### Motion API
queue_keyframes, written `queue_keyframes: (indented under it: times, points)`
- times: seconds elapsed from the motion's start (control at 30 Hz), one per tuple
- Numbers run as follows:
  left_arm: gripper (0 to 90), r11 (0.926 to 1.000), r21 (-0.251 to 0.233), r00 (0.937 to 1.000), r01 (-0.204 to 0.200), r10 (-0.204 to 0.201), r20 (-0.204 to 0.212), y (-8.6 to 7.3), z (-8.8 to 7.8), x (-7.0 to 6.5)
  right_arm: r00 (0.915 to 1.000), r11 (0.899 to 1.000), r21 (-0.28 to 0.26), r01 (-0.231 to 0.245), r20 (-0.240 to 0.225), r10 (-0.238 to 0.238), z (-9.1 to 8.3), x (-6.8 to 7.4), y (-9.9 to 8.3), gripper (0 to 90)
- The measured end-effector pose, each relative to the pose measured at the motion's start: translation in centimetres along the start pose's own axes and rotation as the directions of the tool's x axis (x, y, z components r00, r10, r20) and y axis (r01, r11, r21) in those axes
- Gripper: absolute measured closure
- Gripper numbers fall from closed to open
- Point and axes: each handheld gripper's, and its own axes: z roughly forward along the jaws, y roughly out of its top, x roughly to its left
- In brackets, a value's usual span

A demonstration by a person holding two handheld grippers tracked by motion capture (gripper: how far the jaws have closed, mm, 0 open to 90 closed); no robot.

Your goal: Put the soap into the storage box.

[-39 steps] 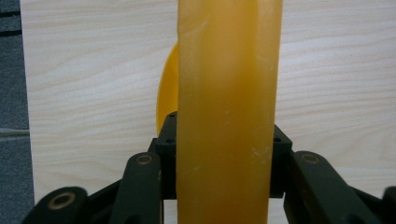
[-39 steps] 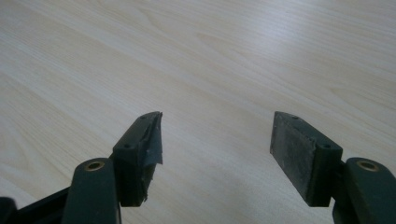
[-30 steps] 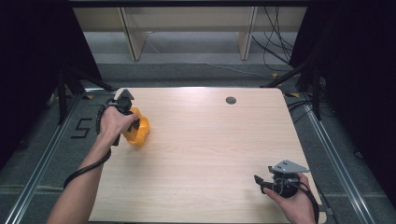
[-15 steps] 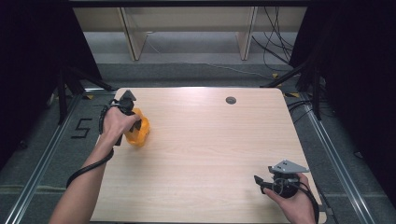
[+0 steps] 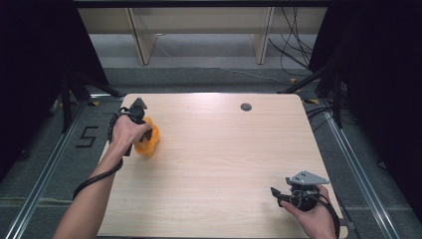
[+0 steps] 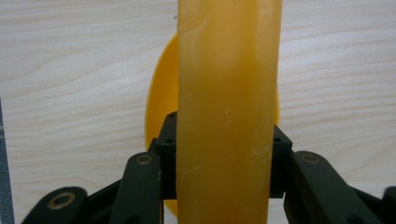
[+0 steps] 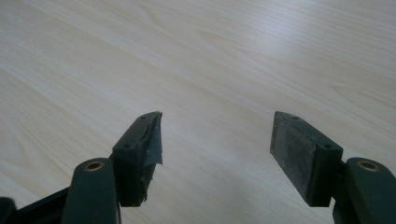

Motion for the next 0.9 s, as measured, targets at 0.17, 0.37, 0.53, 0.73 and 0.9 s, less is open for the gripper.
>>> queue_keyframes:
  times: [0.17, 0.37, 0.53, 0.73, 0.9]
  points:
    - [60.4, 1.0000, -0.003, 1.0000, 0.004, -0.004, 0.000, 0.04, 0.39, -0.13, 0.9999, 1.000, 0.008, -0.014, 0.000, 0.014, -0.06, 0.18, -0.04, 34.6]
    - [60.4, 1.0000, 0.001, 1.0000, -0.006, 0.006, -0.004, 0.09, 0.65, -0.12, 0.9999, 1.000, 0.002, -0.011, 0.000, 0.011, -0.04, 0.09, -0.03, 34.6]
    - [60.3, 0.9997, 0.003, 0.9997, -0.024, 0.024, -0.009, 0.09, 0.89, -0.08, 1.0000, 1.000, 0.002, -0.004, 0.004, 0.004, -0.08, 0.05, 0.03, 34.6]
    - [60.2, 0.9996, 0.007, 0.9996, -0.027, 0.027, -0.010, 0.18, 0.98, -0.11, 1.0000, 1.000, 0.003, 0.001, 0.008, -0.001, -0.07, 0.06, 0.03, 34.6]
    - [60.0, 0.9995, 0.003, 0.9995, -0.030, 0.030, -0.002, 0.16, 1.01, 0.01, 0.9998, 1.000, 0.000, 0.016, 0.010, -0.016, -0.02, -0.01, -0.01, 34.6]
